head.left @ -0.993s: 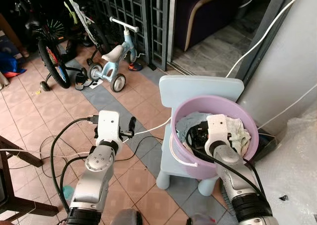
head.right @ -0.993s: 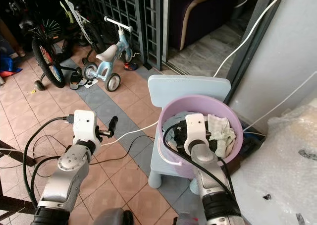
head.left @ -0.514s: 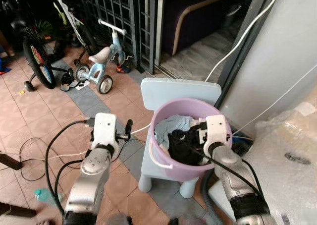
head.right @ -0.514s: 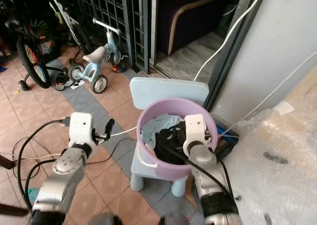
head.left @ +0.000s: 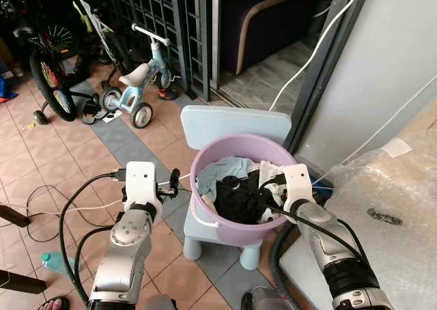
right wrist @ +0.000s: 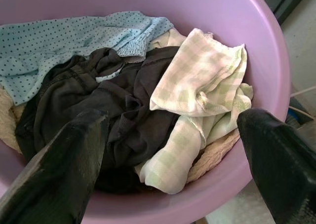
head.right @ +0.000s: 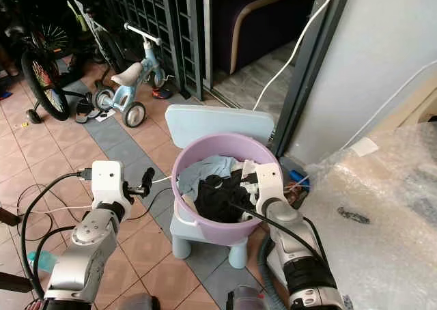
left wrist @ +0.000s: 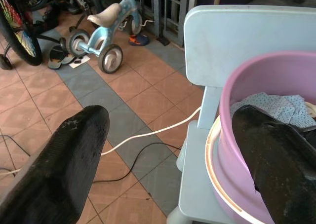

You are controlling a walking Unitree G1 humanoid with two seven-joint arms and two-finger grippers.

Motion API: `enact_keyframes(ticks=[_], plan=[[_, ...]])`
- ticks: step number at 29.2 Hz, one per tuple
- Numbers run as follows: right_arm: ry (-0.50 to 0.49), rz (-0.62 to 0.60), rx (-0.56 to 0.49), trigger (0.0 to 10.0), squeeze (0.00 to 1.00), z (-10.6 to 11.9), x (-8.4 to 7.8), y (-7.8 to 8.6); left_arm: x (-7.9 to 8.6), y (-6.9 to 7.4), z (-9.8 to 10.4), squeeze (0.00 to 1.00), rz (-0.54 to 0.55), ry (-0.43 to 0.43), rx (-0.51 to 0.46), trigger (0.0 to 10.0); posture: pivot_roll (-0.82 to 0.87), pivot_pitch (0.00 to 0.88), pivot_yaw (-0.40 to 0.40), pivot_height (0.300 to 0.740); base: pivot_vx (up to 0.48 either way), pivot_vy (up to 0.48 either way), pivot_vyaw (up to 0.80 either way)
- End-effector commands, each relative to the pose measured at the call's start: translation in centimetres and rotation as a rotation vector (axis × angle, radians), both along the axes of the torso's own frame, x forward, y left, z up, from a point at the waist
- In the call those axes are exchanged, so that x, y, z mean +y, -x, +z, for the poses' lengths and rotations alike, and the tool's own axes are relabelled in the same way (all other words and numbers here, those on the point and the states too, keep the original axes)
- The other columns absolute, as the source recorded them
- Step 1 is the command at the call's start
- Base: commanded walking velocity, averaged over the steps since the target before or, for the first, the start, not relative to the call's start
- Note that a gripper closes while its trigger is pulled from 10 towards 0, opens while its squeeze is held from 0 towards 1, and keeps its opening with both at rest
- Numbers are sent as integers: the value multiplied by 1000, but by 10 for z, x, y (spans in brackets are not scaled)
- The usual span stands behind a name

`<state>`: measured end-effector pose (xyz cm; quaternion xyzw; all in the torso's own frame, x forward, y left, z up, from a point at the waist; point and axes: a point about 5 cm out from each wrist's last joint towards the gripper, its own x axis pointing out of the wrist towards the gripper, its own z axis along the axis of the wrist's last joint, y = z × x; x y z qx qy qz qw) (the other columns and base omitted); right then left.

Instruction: Clothes washing

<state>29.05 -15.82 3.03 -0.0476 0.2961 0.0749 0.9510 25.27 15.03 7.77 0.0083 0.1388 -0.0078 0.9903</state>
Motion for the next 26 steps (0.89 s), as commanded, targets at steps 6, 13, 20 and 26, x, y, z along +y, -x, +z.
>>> enact_keyframes(ticks=[6,13,20,26], plan=[[25,47,29,10000,0,-5,3,-6,10,24,1,0,18,-25,47,10000,47,199,-1,740,0,0,0],[68,78,26,10000,0,-9,9,-13,6,42,6,0,-21,-55,58,10000,80,258,-17,740,0,0,0],[193,-8,-38,10000,0,-3,5,-32,1,71,22,0,-61,-90,56,10000,130,345,-25,740,0,0,0],[183,-169,53,0,0,-10,-1,-33,-4,75,24,0,-74,-84,79,10000,134,363,-30,740,0,0,0]])
